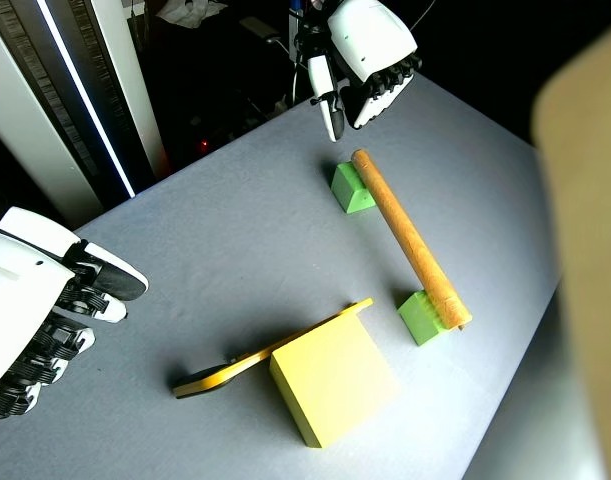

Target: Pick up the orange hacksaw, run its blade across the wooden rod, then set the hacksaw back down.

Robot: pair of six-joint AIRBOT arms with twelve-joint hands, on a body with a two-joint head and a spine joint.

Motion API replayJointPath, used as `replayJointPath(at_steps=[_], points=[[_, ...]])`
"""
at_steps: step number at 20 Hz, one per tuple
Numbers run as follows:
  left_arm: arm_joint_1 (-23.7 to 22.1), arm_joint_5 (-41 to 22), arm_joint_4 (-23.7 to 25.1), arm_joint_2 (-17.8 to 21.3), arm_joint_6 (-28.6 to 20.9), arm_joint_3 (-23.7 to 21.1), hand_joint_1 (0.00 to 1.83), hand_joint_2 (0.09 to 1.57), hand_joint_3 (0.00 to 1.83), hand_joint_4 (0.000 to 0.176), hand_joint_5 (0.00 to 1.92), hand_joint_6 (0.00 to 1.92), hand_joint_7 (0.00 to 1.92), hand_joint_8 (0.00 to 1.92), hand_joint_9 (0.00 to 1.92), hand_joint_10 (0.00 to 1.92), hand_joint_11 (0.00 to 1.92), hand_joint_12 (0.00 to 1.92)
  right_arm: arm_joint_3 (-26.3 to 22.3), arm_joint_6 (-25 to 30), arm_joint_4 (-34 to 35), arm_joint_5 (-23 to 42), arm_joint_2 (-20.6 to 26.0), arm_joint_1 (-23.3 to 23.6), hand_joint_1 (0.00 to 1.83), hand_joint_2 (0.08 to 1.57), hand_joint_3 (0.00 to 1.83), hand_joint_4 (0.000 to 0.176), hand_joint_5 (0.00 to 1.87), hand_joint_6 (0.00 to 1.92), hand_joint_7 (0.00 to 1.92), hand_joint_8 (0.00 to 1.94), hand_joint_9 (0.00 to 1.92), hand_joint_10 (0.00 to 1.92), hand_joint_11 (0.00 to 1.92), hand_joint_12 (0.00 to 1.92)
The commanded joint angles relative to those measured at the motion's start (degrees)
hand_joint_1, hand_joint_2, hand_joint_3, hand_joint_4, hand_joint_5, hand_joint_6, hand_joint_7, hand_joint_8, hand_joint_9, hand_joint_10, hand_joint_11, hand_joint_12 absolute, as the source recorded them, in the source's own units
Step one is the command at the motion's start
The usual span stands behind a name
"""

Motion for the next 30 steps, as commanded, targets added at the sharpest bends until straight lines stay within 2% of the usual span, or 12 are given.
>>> replayJointPath(at_steps=[1, 4, 5, 12, 16, 18, 19, 20, 22, 23, 26, 30], points=[[-0.48, -4.58, 3.36, 0.04, 0.35, -0.05, 0.0, 1.14, 0.22, 0.0, 0.0, 0.0, 0.0, 0.0, 0.0, 0.0, 0.0, 0.0, 0.0, 1.13, -0.95, 5.64, 0.12, 1.02, 0.03, 1.14, 0.1, 0.0, 0.16, 0.06, 0.19, 0.06, 0.15, 0.08, 0.0, 0.47], [-0.73, -4.58, 3.36, -0.09, 0.6, -0.21, 0.0, 1.14, 0.22, 0.0, 0.0, 0.0, 0.0, 0.0, 0.0, 0.0, 0.0, 0.0, 0.01, 1.28, 0.87, 4.98, -0.05, 1.65, 0.03, 1.14, 0.1, 0.0, 0.16, 0.06, 0.19, 0.06, 0.15, 0.08, 0.0, 0.47], [-0.8, -4.59, 3.36, -0.09, 0.6, -0.24, 0.0, 1.23, 0.03, 0.0, 0.0, 0.0, 0.0, 0.0, 0.0, 0.0, 0.0, 0.0, 0.01, 1.29, 0.97, 4.99, -0.07, 1.69, 0.04, 1.2, 0.01, 0.0, 0.2, 0.0, 0.23, 0.0, 0.2, 0.01, 0.0, 0.49], [-2.68, -5.28, 2.51, -0.6, 2.07, -0.65, 0.0, 1.23, 0.02, 0.0, 0.0, 0.0, 0.0, 0.0, 0.0, 0.0, 0.0, 0.0, 0.35, 1.0, 3.82, 5.08, -0.11, 2.98, 0.07, 1.2, 0.0, 0.0, 0.21, 0.01, 0.23, 0.0, 0.2, 0.01, 0.0, 0.47], [-2.78, -5.28, 2.39, -0.63, 1.88, -0.72, 0.0, 1.24, 0.01, 0.0, 0.0, 0.0, 0.0, 0.0, 0.0, 0.0, 0.0, 0.0, 4.59, -1.04, 15.24, -3.74, -1.53, 5.38, 0.03, 1.19, 0.0, 0.0, 0.21, 0.0, 0.24, 0.0, 0.21, 0.01, 0.0, 0.52], [-2.74, -5.28, 1.99, -0.63, 1.76, -0.68, 0.0, 1.24, 0.01, 0.0, 0.0, 0.0, 0.0, 0.0, 0.0, 0.0, 0.0, 0.0, 6.29, -1.04, 19.65, -7.27, -2.52, 6.11, 0.1, 1.17, 0.0, 0.0, 0.22, 0.0, 0.24, 0.0, 0.22, 0.0, 0.0, 0.57], [-2.74, -5.27, 1.99, -0.64, 1.76, -0.61, 0.0, 1.24, 0.01, 0.0, 0.0, 0.0, 0.0, 0.0, 0.0, 0.0, 0.0, 0.0, 7.11, -1.03, 22.28, -8.45, -3.07, 6.5, 0.22, 1.16, 0.0, 0.0, 0.22, 0.0, 0.24, 0.0, 0.21, 0.0, 0.0, 0.56], [-2.74, -5.27, 1.99, -0.64, 1.76, -0.57, 0.0, 1.24, 0.01, 0.0, 0.0, 0.0, 0.0, 0.0, 0.0, 0.0, 0.0, 0.0, 7.78, -1.03, 25.09, -8.96, -3.47, 6.68, 0.48, 1.12, 0.0, 0.0, 0.21, 0.0, 0.23, 0.0, 0.2, 0.0, 0.0, 0.53], [-2.76, -5.27, 1.99, -0.64, 1.75, -0.61, 0.0, 1.24, 0.01, 0.0, 0.0, 0.0, 0.0, 0.0, 0.0, 0.0, 0.0, 0.0, 8.91, -1.03, 30.22, -9.13, -4.27, 6.78, 0.83, 1.07, 0.0, 0.0, 0.16, 0.0, 0.17, 0.0, 0.15, 0.0, 0.0, 0.39], [-2.76, -5.28, 1.99, -0.64, 1.76, -0.77, 0.0, 1.24, 0.01, 0.0, 0.0, 0.0, 0.0, 0.0, 0.0, 0.0, 0.0, 0.0, 9.43, -1.03, 32.68, -9.08, -4.82, 6.79, 0.93, 1.06, 0.0, 0.0, 0.12, 0.0, 0.13, 0.0, 0.11, 0.0, 0.0, 0.32], [-2.46, -5.28, 1.71, -0.73, 2.53, -1.43, 0.0, 1.24, 0.01, 0.0, 0.0, 0.0, 0.0, 0.0, 0.0, 0.0, 0.0, 0.0, 10.09, -1.03, 36.32, -6.81, -6.46, 6.79, 1.1, 1.03, 0.0, 0.0, 0.16, 0.01, 0.14, 0.01, 0.11, 0.0, 0.0, 0.33], [0.95, -8.34, 1.45, -1.17, 0.79, -2.06, 0.0, 1.24, 0.01, 0.0, 0.0, 0.0, 0.0, 0.0, 0.0, 0.0, 0.0, 0.0, 10.26, -3.07, 45.21, -5.69, -7.92, 6.6, 1.11, 1.03, 0.0, 0.0, 0.18, 0.0, 0.14, 0.0, 0.11, 0.0, 0.0, 0.38]])
